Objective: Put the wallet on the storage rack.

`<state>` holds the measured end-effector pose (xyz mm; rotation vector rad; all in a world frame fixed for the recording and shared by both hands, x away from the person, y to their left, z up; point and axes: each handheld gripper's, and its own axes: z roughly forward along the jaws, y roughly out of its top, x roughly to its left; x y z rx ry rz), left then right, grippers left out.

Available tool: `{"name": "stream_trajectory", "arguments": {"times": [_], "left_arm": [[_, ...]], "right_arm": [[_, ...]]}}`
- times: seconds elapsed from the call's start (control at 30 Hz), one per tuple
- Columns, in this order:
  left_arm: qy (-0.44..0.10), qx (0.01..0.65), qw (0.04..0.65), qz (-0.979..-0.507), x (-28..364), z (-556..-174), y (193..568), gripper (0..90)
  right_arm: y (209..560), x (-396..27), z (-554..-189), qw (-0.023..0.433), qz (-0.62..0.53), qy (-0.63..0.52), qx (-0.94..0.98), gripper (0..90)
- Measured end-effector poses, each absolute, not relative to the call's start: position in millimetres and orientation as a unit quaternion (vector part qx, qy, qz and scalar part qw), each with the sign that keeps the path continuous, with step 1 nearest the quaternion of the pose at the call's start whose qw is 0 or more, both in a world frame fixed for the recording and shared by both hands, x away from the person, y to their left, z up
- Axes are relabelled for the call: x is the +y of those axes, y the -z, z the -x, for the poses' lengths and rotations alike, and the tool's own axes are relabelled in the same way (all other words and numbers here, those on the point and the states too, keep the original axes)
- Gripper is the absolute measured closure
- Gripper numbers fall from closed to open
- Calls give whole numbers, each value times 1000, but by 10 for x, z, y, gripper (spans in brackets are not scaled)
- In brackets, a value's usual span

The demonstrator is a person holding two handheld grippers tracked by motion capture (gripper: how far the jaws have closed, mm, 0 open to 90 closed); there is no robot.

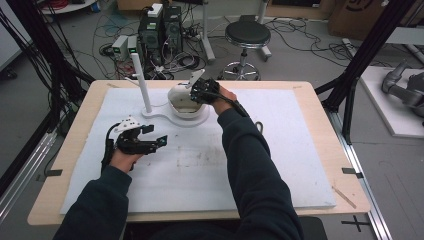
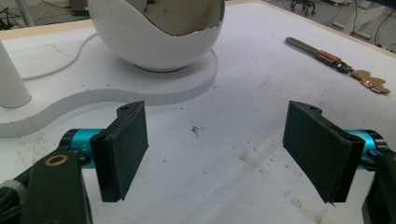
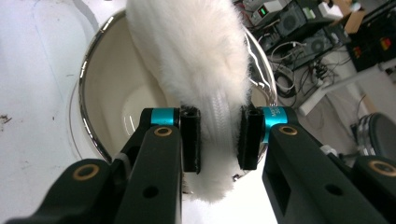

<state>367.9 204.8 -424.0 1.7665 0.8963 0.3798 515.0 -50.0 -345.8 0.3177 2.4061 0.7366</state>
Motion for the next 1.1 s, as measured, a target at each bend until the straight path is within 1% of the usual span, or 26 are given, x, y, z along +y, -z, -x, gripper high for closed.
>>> {"name": "stream_trajectory", "arguments": {"times": [0.03,0.1,0.2,0.3,0.37,0.4,0.43,0.47,0.5,0.57,0.6,0.63,0.7,0.73,0.77,0.83,0.87,0.93,0.97,1.1], "left_arm": [[-159,376,534,-741,2049,-3680,4240,221],[-159,377,534,-740,2053,-3679,4240,221],[-158,377,535,-739,2061,-3678,4240,221],[-160,378,535,-738,2071,-3677,4240,221],[-160,379,535,-738,2077,-3677,4240,221],[-160,379,535,-738,2077,-3677,4240,220],[-163,381,534,-737,2087,-3676,4239,221],[-164,382,534,-736,2096,-3675,4238,221],[-164,382,534,-736,2096,-3675,4238,220],[-164,384,536,-734,2108,-3674,4239,221],[-165,385,536,-733,2122,-3673,4238,221],[-165,385,536,-733,2122,-3673,4238,220],[-175,389,538,-727,2152,-3666,4231,221],[-175,389,538,-727,2152,-3666,4231,220],[-186,395,538,-721,2179,-3665,4227,216],[-187,397,539,-719,2192,-3668,4226,213],[-188,400,541,-716,2218,-3666,4223,213],[-190,401,540,-715,2222,-3663,4221,212],[-191,400,539,-716,2220,-3659,4220,212],[-194,399,534,-720,2200,-3654,4222,213]], "right_arm": [[3454,-514,-5148,297,-125,-282,904,707],[3440,-563,-5137,284,-148,-302,898,568],[3412,-748,-5067,271,-183,-345,880,486],[3369,-1014,-5000,249,-213,-385,863,457],[3323,-1169,-4961,228,-239,-388,860,401],[3296,-1262,-4941,213,-254,-392,858,396],[3280,-1383,-4880,215,-262,-405,849,403],[3283,-1461,-4823,231,-259,-416,840,408],[3284,-1579,-4737,238,-265,-420,835,395],[3307,-1778,-4607,228,-280,-431,827,361],[3317,-1871,-4551,220,-291,-423,830,328],[3317,-1871,-4551,220,-291,-423,830,328],[3381,-2118,-4339,231,-308,-411,826,302],[3381,-2118,-4339,231,-308,-411,826,302],[3450,-2298,-4184,240,-318,-410,821,276],[3480,-2368,-4130,239,-324,-408,819,266],[3542,-2492,-4030,241,-337,-412,812,255],[3566,-2533,-3996,241,-341,-415,808,255],[3645,-2628,-3920,242,-353,-419,801,245],[3770,-2728,-3842,233,-368,-419,797,244]]}}
